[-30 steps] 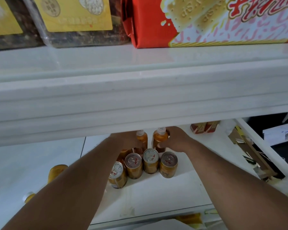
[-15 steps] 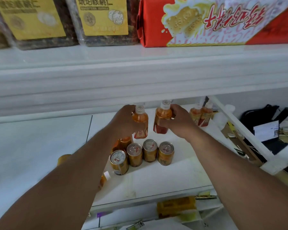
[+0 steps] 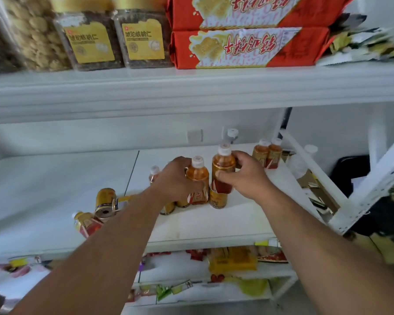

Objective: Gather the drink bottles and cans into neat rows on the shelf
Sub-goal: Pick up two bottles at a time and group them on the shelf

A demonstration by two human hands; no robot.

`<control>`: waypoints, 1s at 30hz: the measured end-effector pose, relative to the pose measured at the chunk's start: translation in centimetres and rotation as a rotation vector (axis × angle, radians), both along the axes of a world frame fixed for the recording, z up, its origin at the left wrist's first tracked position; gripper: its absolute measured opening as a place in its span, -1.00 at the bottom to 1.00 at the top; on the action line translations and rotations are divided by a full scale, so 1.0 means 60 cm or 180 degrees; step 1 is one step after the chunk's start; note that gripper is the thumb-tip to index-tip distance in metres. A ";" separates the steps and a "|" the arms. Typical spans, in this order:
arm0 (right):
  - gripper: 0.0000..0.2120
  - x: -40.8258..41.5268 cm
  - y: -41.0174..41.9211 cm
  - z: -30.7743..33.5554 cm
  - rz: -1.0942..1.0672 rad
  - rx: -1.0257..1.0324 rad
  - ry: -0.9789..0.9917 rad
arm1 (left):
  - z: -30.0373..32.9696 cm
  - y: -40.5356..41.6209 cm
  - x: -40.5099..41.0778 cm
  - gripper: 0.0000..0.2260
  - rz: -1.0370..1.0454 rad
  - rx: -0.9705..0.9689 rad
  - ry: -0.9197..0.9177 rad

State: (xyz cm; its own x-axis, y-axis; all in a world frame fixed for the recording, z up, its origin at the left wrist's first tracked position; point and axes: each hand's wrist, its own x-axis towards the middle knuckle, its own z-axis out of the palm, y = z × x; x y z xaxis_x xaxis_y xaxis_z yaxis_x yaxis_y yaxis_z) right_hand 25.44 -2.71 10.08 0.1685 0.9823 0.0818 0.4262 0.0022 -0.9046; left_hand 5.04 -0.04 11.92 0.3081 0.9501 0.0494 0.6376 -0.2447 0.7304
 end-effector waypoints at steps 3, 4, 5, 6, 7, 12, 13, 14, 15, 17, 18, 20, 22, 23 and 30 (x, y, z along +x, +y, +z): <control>-0.47 0.007 -0.043 0.001 0.0032 -0.0017 -0.0017 | 0.000 -0.042 0.004 -0.81 -0.0070 -0.0018 0.0043; -0.46 0.008 -0.057 0.002 0.0025 -0.0021 -0.0010 | 0.000 -0.056 0.005 -0.82 -0.0079 -0.0021 0.0034; -0.46 0.008 -0.071 0.002 0.0017 -0.0020 -0.0001 | -0.001 -0.069 0.005 -0.82 -0.0093 -0.0017 0.0008; -0.47 0.008 -0.085 0.002 0.0010 -0.0011 0.0003 | -0.001 -0.082 0.005 -0.81 -0.0102 -0.0019 -0.0017; -0.48 0.008 -0.097 0.002 0.0011 0.0005 -0.0003 | -0.003 -0.094 0.004 -0.79 -0.0111 -0.0026 -0.0057; -0.50 0.000 -0.152 0.002 -0.0072 -0.0005 -0.0042 | -0.013 -0.138 -0.008 -0.81 -0.0249 -0.0128 -0.0144; -0.50 -0.003 -0.161 0.003 -0.0104 -0.0012 -0.0040 | -0.013 -0.145 -0.010 -0.82 -0.0335 -0.0124 -0.0179; -0.51 -0.006 -0.170 0.003 -0.0137 -0.0014 -0.0039 | -0.013 -0.152 -0.012 -0.83 -0.0411 -0.0102 -0.0215; -0.52 -0.009 -0.179 0.003 -0.0171 -0.0012 -0.0036 | -0.012 -0.159 -0.015 -0.83 -0.0463 -0.0077 -0.0242; -0.55 -0.015 -0.197 0.003 -0.0245 -0.0014 -0.0040 | -0.015 -0.169 -0.021 -0.79 -0.0548 -0.0039 -0.0285; -0.55 -0.018 -0.206 0.002 -0.0288 -0.0023 -0.0046 | -0.018 -0.173 -0.024 -0.77 -0.0577 -0.0044 -0.0289; -0.57 -0.025 -0.224 0.001 -0.0354 -0.0055 -0.0050 | -0.027 -0.183 -0.030 -0.77 -0.0623 -0.0111 -0.0339; -0.62 -0.029 -0.241 -0.001 -0.0429 -0.0072 -0.0053 | -0.036 -0.193 -0.033 -0.81 -0.0672 -0.0155 -0.0393; -0.63 -0.030 -0.249 -0.004 -0.0482 -0.0075 -0.0051 | -0.040 -0.198 -0.034 -0.81 -0.0699 -0.0167 -0.0426; -0.57 -0.019 -0.308 -0.021 -0.0719 -0.0166 -0.0018 | -0.052 -0.229 -0.017 -0.88 -0.0787 -0.0124 -0.0295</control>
State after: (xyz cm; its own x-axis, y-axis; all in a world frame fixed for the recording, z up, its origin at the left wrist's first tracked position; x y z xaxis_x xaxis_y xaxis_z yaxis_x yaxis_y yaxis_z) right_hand 24.27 -21.22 8.83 0.3842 0.9227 0.0336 0.4156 -0.1404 -0.8986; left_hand 4.00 -13.81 8.80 0.5270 0.8482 0.0529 0.4920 -0.3552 0.7949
